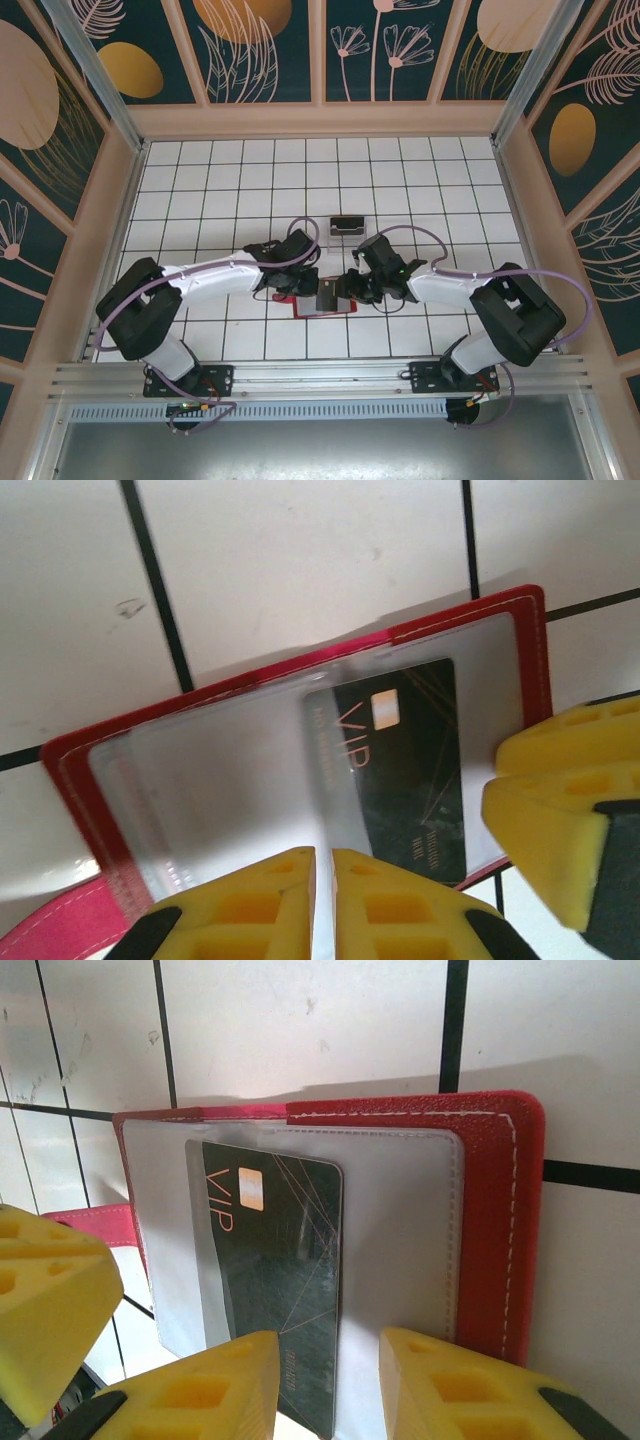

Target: Take the credit cards out of the card holder

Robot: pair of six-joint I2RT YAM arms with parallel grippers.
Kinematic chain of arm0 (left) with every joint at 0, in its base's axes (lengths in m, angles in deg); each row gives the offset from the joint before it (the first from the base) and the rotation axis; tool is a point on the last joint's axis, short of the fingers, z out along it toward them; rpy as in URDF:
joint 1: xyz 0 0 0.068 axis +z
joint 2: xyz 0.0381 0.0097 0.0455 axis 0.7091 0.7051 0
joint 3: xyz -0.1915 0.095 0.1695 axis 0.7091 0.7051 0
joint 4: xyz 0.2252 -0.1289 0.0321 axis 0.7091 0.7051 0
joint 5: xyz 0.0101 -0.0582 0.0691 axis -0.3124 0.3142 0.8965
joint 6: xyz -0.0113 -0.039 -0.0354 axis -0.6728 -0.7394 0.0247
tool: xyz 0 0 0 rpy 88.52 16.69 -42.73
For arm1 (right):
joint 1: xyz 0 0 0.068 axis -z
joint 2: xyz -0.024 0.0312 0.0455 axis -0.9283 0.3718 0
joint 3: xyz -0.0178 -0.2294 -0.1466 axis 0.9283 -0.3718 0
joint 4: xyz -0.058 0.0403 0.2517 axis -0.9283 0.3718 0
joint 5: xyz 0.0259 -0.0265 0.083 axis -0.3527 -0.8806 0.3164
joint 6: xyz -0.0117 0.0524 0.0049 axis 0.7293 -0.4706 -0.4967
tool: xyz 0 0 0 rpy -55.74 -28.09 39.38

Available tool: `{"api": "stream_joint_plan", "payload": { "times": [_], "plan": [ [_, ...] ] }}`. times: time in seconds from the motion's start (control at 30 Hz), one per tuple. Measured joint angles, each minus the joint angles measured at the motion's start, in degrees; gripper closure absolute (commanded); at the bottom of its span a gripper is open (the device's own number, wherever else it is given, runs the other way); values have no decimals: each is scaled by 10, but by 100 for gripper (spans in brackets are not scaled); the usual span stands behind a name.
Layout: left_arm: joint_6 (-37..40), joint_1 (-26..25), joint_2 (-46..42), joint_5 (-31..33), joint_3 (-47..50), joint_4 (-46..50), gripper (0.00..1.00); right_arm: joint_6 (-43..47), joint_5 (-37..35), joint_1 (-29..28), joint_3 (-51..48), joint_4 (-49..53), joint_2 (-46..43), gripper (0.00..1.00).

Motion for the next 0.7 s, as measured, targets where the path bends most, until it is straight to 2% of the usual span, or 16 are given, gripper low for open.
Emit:
{"api": "stream_joint_plan", "payload": {
  "times": [0.4,0.7],
  "plan": [
    [13,0,49,-2,-9,1,80,-2,6,0,-3,-11,8,67],
    [16,0,57,3,-10,1,82,-3,21,0,-3,-30,21,67]
  ]
}}
